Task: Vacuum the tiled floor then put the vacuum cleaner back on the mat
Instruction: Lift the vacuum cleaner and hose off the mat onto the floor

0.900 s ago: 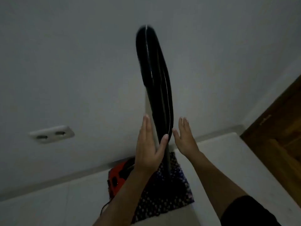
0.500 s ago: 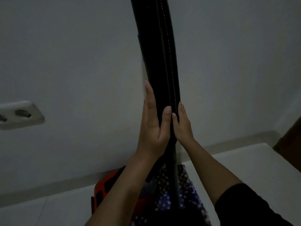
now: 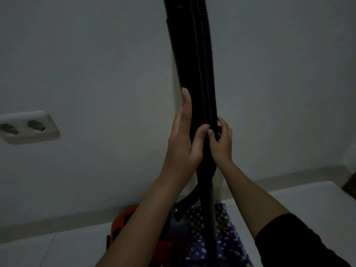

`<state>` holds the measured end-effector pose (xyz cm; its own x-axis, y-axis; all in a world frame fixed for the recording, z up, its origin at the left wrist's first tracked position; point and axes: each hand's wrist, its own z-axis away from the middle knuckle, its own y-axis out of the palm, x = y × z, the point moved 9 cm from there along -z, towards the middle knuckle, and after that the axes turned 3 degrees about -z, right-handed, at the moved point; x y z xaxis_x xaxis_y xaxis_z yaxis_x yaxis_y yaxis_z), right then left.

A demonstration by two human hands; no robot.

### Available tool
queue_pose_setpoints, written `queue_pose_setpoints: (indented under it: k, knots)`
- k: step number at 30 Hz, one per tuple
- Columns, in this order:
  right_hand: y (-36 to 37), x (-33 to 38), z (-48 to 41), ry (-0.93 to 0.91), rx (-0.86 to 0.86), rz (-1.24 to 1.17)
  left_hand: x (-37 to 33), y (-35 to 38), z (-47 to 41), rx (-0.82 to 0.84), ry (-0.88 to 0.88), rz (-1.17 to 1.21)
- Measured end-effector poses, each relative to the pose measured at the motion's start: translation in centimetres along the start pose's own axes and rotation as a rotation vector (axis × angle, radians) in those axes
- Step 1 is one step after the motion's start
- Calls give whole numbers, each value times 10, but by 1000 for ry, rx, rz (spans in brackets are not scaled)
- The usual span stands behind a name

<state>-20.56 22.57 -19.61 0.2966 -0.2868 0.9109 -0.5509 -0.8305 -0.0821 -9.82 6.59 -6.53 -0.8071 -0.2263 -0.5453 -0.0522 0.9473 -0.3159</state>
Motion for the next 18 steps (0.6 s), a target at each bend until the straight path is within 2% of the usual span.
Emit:
queue_pose_setpoints:
  k: [8,18]
  knots:
    - [-12,10,17,-90,98,-13,0,-7,1,-11,-36,0]
    - [-8,49,99,-206,157,-66,19,-31,4,-59,-168,36]
